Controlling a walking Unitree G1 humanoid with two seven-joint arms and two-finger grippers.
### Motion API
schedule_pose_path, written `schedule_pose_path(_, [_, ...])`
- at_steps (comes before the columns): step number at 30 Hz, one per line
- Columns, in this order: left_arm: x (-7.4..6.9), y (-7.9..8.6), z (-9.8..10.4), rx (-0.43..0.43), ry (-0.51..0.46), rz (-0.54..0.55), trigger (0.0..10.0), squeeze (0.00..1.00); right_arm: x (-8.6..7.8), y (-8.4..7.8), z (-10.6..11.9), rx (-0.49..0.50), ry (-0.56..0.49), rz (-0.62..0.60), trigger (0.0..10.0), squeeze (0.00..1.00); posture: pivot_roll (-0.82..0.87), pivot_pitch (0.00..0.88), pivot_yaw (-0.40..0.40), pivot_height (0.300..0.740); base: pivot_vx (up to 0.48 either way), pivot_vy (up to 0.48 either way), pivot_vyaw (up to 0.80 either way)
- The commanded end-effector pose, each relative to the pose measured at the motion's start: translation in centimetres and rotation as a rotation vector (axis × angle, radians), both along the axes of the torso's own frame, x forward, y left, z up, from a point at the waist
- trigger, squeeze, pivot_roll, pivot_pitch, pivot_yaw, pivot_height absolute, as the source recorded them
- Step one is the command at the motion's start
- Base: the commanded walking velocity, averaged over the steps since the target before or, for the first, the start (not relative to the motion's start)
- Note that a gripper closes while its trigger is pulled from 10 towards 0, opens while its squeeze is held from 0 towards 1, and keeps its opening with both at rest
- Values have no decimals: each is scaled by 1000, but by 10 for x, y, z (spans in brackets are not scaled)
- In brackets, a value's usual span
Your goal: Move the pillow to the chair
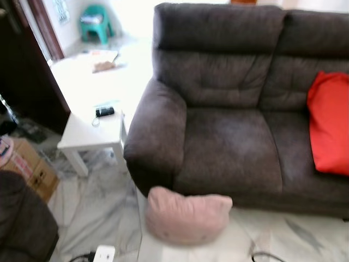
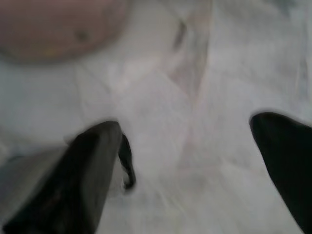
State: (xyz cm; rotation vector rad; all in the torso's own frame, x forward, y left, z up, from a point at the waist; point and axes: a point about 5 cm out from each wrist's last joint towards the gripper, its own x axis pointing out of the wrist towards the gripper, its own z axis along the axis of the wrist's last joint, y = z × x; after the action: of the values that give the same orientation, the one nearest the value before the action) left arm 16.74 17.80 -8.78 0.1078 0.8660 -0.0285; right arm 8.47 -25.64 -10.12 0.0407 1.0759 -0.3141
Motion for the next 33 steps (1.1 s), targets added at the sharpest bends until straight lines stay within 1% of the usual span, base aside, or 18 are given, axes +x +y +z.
schedule_pose_path(1, [-11, 13, -3, 26, 33, 22, 10000, 0, 15, 6, 2, 16, -45, 1, 10000, 0, -23, 71, -19, 740, 289, 0, 0])
schedule_pose_path(10, [-10, 14, -3, 25, 31, 22, 10000, 0, 15, 6, 2, 17, -45, -1, 10000, 0, -22, 72, -22, 740, 293, 0, 0])
schedule_pose_path(16, [-17, 16, -6, 25, 55, 27, 10000, 0, 14, 6, 2, 16, -39, -5, 10000, 0, -21, 77, -24, 740, 291, 0, 0])
schedule_pose_path(24, [-17, 16, -6, 23, 62, 29, 10000, 0, 14, 6, 2, 13, -29, 13, 10000, 0, -22, 77, -23, 740, 289, 0, -666])
schedule_pose_path(30, [-17, 17, -6, 28, 62, 30, 10000, 0, 15, 5, 2, 11, -35, 9, 10000, 0, -24, 79, -24, 740, 263, 0, 0])
schedule_pose_path(33, [-17, 18, -6, 39, 54, 29, 10000, 0, 15, 5, 2, 11, -38, 9, 10000, 0, -23, 79, -25, 740, 0, 0, 0])
